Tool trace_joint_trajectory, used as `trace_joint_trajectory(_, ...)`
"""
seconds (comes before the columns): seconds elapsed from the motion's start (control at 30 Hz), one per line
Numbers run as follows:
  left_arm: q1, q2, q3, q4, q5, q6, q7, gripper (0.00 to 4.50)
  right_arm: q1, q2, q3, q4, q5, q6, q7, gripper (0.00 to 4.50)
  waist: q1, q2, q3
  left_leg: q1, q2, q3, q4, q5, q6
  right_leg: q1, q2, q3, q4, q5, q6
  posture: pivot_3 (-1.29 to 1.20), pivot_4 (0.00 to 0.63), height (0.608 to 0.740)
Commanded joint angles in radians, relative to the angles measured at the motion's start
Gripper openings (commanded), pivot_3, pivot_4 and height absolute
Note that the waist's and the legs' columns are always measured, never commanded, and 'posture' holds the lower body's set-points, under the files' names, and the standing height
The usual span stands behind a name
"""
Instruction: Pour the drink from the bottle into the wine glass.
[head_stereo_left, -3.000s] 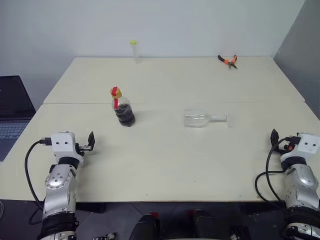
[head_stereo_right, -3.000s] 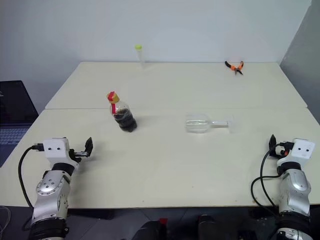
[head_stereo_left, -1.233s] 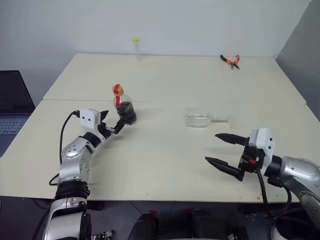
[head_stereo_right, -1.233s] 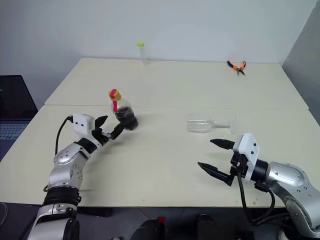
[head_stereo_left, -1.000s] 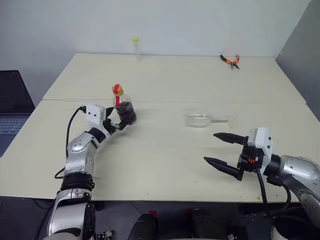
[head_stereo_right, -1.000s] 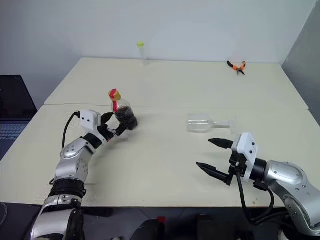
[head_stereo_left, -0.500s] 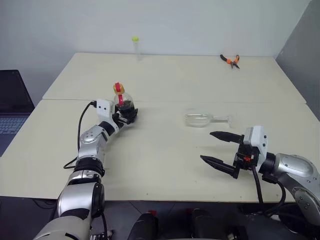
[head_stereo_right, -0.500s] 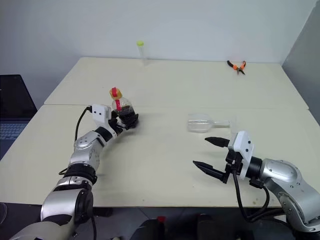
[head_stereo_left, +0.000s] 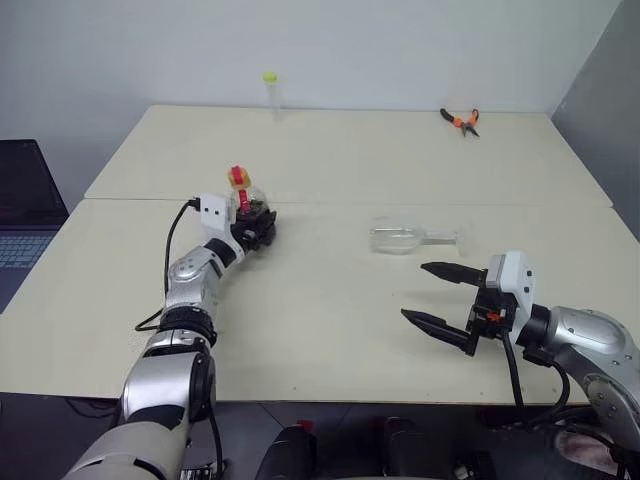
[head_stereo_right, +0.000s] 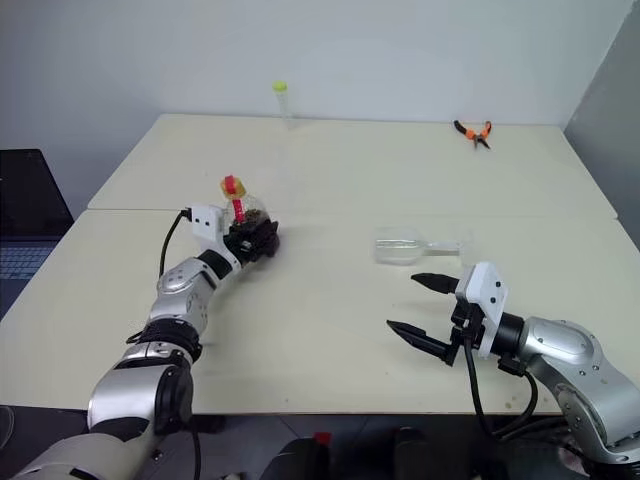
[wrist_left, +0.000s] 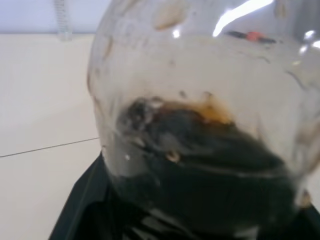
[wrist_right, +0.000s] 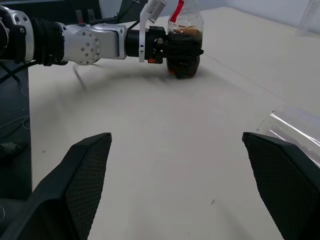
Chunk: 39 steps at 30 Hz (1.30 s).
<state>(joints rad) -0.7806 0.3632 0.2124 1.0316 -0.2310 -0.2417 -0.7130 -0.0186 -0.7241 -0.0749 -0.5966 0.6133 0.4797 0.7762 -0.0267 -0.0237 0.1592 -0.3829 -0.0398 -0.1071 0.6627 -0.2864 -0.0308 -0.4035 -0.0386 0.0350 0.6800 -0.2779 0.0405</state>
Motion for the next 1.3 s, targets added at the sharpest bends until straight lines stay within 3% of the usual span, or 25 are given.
trace_joint_trajectory(0.03, 0.028, -0.006, -0.007, -0.17, -0.03, 0.008, -0.047, 2.03, -0.013, -0.001, -0.03, -0.059, 0.029, 0.011, -0.012, 4.5, 0.0, 0.0, 0.0, 0.0, 0.0, 0.0, 0.0, 0.0, 0.0, 0.0, 0.0, 0.0, 0.0, 0.0, 0.0, 0.0, 0.15, 0.74)
trace_joint_trajectory(0.27, 0.266, -0.027, -0.14, -0.747, -0.12, 0.31, -0.147, 1.89, -0.06, 0.013, -0.051, -0.145, 0.121, 0.083, -0.09, 4.5, 0.0, 0.0, 0.0, -0.001, 0.001, -0.001, 0.0, 0.0, 0.0, -0.001, -0.003, 0.003, 0.0, 0.0, 0.0, 0.0, 0.15, 0.74)
trace_joint_trajectory(0.5, 0.343, -0.018, -0.268, -0.976, -0.138, 0.477, -0.222, 1.75, -0.156, 0.039, -0.059, -0.169, 0.187, 0.162, -0.205, 4.5, -0.001, 0.0, 0.0, -0.001, 0.001, -0.001, 0.0, 0.0, 0.0, 0.0, 0.0, 0.002, 0.0, 0.0, 0.0, 0.0, 0.15, 0.74)
trace_joint_trajectory(0.63, 0.32, -0.006, -0.369, -1.003, -0.135, 0.517, -0.333, 1.68, -0.233, 0.034, -0.062, -0.176, 0.275, 0.252, -0.276, 4.5, -0.001, 0.001, 0.0, 0.0, 0.001, 0.0, 0.0, 0.0, 0.0, 0.0, 0.0, 0.002, 0.0, 0.0, 0.0, 0.0, 0.15, 0.74)
trace_joint_trajectory(0.9, 0.232, -0.021, -0.437, -0.885, -0.079, 0.461, -0.41, 1.57, -0.32, 0.008, -0.038, -0.161, 0.354, 0.367, -0.328, 4.5, -0.001, 0.001, 0.0, -0.001, 0.001, 0.0, 0.0, 0.0, 0.0, 0.0, 0.0, 0.002, 0.0, 0.0, 0.0, 0.0, 0.15, 0.74)
trace_joint_trajectory(1.3, 0.219, -0.044, -0.47, -0.833, -0.034, 0.395, -0.45, 1.42, -0.43, 0.064, 0.069, -0.095, 0.275, 0.408, -0.374, 4.5, -0.002, 0.001, 0.0, -0.001, 0.001, 0.0, 0.0, 0.0, 0.0, -0.001, 0.0, 0.002, 0.0, 0.0, 0.0, 0.0, 0.15, 0.74)
